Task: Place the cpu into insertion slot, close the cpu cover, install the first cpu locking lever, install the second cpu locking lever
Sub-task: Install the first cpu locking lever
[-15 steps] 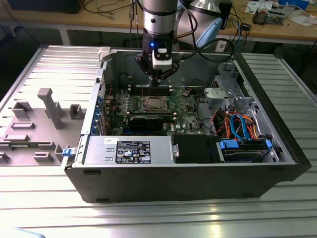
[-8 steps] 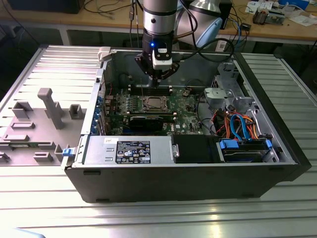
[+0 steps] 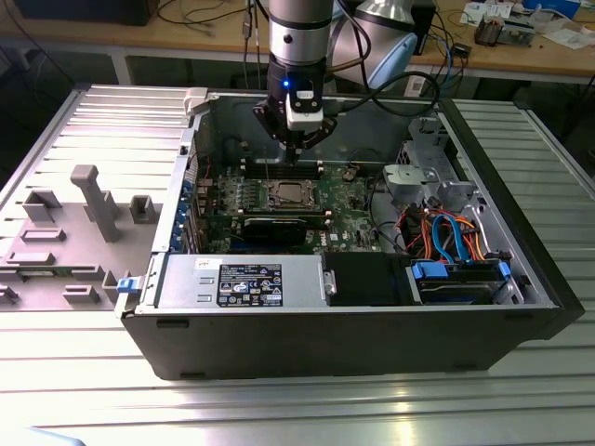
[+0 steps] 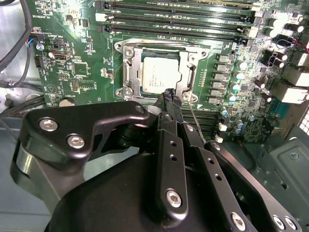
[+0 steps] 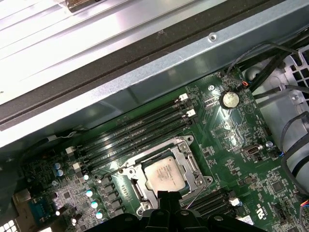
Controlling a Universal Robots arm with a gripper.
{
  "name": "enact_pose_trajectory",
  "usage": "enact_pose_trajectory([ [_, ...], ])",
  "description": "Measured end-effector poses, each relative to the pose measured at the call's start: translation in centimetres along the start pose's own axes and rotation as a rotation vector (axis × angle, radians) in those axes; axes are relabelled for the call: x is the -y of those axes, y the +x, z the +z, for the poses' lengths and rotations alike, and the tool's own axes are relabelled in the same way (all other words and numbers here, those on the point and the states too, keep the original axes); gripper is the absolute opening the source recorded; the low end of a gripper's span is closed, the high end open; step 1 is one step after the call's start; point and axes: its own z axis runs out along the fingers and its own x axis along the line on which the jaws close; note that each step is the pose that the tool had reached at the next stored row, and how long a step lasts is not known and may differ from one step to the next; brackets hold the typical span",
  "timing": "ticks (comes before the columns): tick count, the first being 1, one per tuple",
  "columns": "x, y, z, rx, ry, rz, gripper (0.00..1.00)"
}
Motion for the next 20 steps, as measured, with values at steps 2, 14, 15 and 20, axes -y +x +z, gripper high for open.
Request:
enact_pose_trajectory([
  [2, 0.0, 0.02, 0.01, -0.0009, 0.0005, -0.011, 0.11],
  [14, 0.0, 0.05, 0.16, -0.0031, -0.0014, -0.191, 0.11],
  [15, 0.01, 0.08, 0.17, -0.0031, -0.0016, -0.194, 0.11],
  [20, 0.04, 0.12, 0.15, -0.0031, -0.0014, -0.199, 0.11],
])
